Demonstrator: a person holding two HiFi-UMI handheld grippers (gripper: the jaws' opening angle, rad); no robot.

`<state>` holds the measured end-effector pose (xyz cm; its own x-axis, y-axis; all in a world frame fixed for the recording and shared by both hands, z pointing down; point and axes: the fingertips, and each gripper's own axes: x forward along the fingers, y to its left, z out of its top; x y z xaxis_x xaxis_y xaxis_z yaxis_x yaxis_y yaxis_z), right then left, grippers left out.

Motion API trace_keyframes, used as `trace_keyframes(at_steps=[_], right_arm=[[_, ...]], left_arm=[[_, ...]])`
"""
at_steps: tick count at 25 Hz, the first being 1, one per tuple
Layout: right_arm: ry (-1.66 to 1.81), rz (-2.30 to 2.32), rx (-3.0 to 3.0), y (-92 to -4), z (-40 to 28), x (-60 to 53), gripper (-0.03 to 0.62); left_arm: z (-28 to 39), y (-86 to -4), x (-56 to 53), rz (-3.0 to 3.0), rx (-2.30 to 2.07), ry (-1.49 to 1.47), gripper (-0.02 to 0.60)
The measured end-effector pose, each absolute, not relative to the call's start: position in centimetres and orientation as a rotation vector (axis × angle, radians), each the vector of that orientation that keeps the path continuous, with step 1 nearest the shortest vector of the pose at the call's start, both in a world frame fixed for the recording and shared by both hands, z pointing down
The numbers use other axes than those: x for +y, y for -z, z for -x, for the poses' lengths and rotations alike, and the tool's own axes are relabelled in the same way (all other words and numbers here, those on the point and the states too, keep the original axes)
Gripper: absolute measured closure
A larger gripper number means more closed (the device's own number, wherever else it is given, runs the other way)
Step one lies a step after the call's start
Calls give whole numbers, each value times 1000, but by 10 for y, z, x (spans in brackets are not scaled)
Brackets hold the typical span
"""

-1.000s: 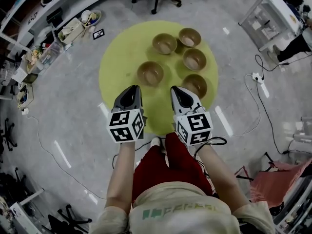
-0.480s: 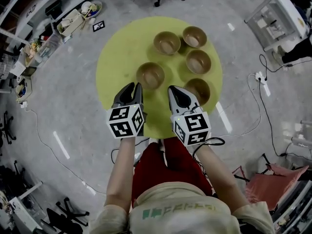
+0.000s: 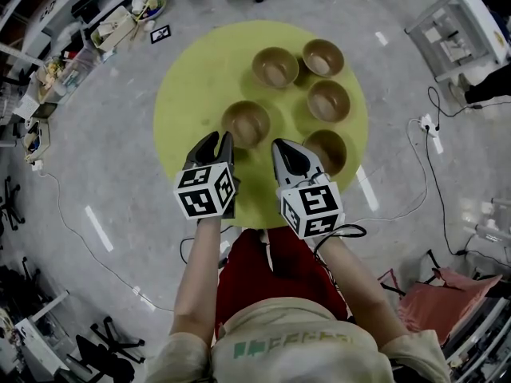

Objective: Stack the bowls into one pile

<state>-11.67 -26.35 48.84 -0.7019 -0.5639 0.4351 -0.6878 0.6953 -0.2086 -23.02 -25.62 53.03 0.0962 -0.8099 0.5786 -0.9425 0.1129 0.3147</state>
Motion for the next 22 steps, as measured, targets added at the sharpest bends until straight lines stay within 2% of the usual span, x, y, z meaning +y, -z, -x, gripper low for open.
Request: trace_keyframes(at_steps=[22], right_arm=[[-571,-929,-2553,-510,122,-279,557]], left_arm=[[231,-567,-283,-1592,-1700,-280,486]])
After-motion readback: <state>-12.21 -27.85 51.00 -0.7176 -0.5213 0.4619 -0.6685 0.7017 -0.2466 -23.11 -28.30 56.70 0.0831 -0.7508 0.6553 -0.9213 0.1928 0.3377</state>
